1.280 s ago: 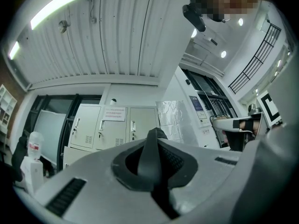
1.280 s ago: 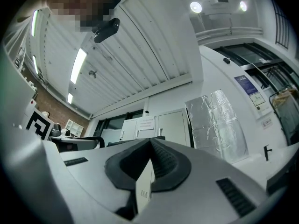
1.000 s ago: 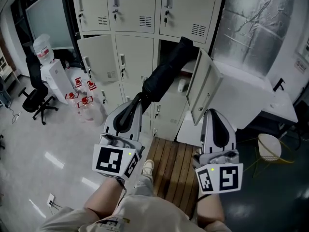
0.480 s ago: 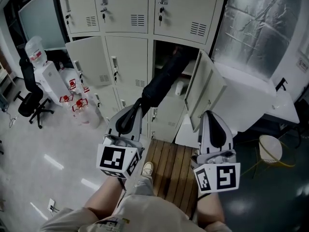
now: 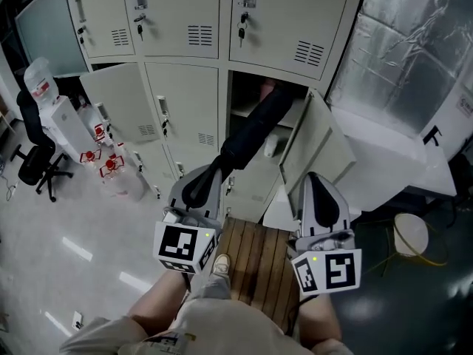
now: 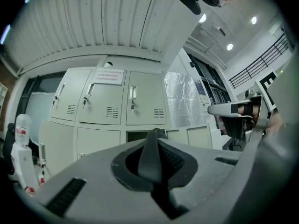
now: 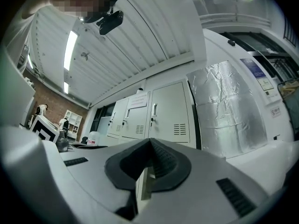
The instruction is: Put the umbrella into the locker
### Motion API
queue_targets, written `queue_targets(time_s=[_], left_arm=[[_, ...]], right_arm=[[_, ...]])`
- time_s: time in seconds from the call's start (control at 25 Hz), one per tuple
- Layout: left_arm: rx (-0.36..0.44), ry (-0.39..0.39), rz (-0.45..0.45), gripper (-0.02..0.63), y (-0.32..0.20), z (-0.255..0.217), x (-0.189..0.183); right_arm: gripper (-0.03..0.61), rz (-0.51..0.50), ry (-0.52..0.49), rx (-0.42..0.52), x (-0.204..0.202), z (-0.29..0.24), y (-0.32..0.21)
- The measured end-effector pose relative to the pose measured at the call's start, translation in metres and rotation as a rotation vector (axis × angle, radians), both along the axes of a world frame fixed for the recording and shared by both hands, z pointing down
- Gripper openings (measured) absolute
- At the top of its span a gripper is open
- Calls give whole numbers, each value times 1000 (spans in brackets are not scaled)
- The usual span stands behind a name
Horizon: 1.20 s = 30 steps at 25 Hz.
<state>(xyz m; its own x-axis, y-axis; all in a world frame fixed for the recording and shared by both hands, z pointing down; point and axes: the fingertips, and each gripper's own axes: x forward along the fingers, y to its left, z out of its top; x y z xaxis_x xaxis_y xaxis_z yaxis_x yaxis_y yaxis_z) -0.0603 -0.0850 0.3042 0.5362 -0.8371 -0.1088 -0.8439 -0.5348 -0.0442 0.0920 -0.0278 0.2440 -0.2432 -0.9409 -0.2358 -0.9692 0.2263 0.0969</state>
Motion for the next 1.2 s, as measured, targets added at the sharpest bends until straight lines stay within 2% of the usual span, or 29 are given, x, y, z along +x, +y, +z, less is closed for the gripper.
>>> queue_targets(time_s=[0.44,1.2], left_arm=[[-81,-21,65,12,-91,22,23],[-116,-31,200,12,-206,35,69]], right_arm=[[7,59,5,-39,17,3,-80],[6,77,24,-69,2,12,-189]])
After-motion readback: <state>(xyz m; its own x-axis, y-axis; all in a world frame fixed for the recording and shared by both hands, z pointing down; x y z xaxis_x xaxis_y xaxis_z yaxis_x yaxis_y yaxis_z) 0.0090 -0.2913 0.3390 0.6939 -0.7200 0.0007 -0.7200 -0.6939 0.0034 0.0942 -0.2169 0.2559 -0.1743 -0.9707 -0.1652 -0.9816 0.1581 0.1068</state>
